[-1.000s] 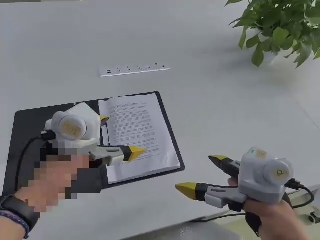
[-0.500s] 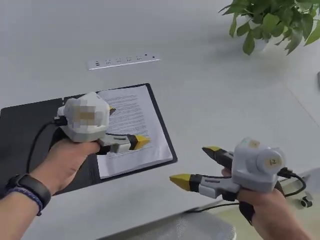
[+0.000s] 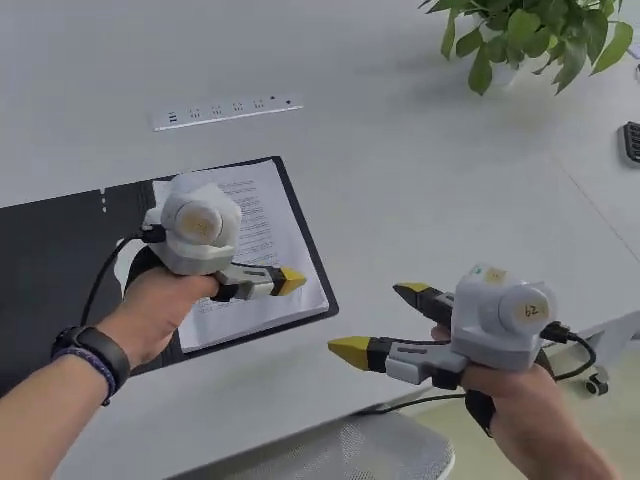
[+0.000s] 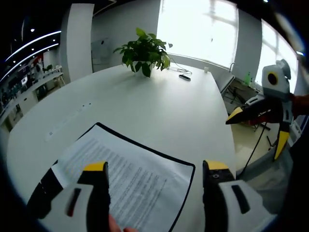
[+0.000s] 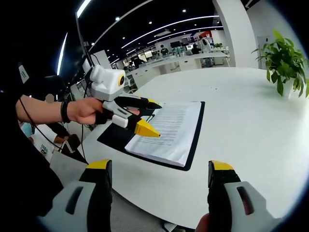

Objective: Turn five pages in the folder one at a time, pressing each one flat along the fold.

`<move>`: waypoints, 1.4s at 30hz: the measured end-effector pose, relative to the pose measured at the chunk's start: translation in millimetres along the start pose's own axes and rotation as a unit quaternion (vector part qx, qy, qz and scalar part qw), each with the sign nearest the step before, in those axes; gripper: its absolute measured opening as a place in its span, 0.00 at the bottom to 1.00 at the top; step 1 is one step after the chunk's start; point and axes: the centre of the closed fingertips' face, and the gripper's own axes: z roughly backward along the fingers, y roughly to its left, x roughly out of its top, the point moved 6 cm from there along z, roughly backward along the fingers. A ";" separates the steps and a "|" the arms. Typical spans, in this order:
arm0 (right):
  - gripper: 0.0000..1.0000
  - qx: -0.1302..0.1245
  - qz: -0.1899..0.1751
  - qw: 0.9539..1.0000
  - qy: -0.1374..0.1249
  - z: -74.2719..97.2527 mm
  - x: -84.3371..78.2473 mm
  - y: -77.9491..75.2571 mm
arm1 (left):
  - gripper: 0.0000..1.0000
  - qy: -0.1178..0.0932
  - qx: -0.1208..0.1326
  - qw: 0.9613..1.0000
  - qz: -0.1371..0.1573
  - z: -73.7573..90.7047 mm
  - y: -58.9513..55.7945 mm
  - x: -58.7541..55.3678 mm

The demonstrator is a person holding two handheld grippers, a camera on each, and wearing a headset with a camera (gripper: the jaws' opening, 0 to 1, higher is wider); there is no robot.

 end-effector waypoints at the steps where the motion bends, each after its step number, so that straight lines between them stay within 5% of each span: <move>1: 0.81 0.000 0.001 1.000 0.001 0.0 -0.2 -0.2 | 0.79 0.002 0.004 1.000 -0.001 -2.4 0.3 -0.8; 23: 0.80 0.008 -0.012 1.000 0.005 -5.5 -2.4 -13.2 | 0.78 0.057 0.019 0.998 -0.008 -56.9 -4.3 -37.4; 42: 0.79 0.014 -0.015 1.000 0.008 -8.6 -3.3 -19.6 | 0.76 0.070 0.026 0.997 -0.029 -64.8 -13.0 -47.5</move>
